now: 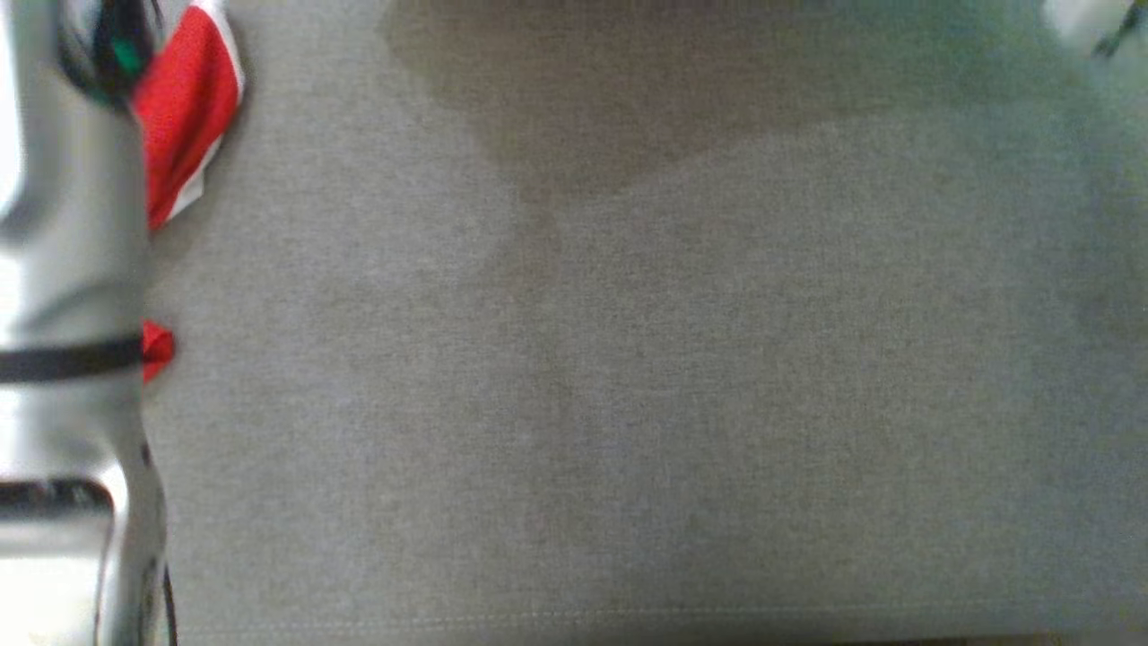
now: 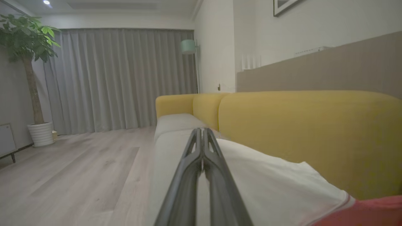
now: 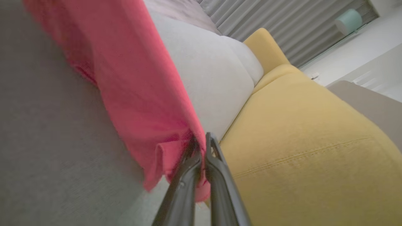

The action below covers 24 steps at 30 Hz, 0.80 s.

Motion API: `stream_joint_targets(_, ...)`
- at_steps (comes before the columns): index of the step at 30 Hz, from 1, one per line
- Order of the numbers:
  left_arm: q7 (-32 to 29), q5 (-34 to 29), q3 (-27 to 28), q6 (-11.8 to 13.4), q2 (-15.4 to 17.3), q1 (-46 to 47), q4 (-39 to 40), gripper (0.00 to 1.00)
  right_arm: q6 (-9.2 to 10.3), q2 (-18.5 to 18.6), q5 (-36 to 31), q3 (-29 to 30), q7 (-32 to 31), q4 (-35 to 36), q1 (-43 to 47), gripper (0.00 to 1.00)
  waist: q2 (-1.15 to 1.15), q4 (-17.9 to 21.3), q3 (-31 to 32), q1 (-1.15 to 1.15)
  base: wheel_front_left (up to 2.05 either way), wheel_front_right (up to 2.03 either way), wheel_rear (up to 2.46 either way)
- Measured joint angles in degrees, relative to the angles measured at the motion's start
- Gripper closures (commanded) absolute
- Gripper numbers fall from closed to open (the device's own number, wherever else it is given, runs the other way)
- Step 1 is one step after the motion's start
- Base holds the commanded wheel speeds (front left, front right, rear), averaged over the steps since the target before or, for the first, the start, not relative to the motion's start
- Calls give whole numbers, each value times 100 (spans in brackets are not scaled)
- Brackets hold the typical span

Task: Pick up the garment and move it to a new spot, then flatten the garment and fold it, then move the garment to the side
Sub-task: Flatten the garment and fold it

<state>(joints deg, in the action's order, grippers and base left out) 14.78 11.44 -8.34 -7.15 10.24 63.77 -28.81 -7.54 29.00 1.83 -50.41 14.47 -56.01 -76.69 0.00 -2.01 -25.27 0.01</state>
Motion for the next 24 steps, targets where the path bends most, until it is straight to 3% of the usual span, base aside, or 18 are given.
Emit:
stream_joint_targets(10,-5,709,-1167,-41,682,-1928,-53,100,0,31,814,-1141,0,235,1544,100,0,-112,667,-1,0,0,0)
stream_joint_targets(15,-7,916,-1575,-42,1136,-2719,-18,100,0,142,1218,-1714,0,408,1809,100,0,-136,1025,-1,0,0,0)
stream_joint_targets(24,-7,1066,-2334,-42,1578,-3502,192,100,0,508,1707,-2299,-92,586,2418,100,1,-259,1602,-1,0,0,0)
